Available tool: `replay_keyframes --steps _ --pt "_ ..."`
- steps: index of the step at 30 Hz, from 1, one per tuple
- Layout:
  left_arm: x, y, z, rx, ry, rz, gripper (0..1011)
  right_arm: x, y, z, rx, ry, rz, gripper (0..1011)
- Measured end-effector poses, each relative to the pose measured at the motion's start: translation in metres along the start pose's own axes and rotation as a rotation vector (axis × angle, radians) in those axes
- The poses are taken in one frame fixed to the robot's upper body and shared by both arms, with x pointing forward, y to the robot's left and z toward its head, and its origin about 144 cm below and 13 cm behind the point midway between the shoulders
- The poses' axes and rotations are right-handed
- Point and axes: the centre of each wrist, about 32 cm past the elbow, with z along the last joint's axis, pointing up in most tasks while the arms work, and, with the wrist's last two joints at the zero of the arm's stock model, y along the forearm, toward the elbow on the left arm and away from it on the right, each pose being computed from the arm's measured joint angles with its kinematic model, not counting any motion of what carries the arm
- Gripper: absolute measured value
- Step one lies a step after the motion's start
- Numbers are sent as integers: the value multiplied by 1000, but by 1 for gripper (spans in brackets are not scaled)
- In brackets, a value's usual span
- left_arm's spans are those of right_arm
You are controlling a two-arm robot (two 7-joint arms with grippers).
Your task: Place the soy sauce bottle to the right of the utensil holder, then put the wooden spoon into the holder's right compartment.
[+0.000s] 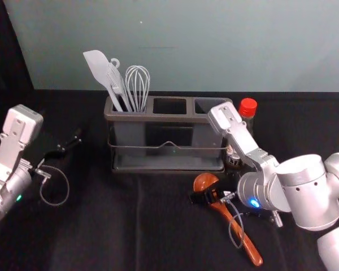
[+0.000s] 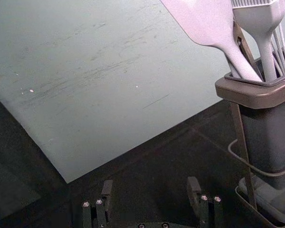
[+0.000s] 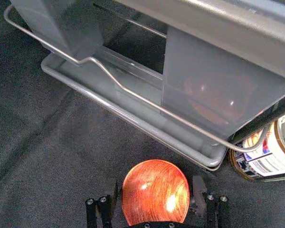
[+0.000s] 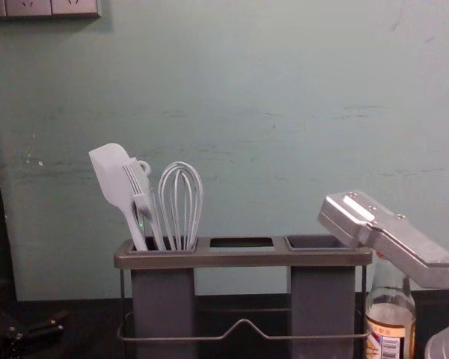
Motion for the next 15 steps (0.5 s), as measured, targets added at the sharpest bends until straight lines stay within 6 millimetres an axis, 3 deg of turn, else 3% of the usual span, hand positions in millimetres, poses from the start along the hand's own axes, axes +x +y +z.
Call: replay_keyframes --steps 15 --pt "0 0 0 0 0 0 1000 0 2 0 -8 -9 -1 1002"
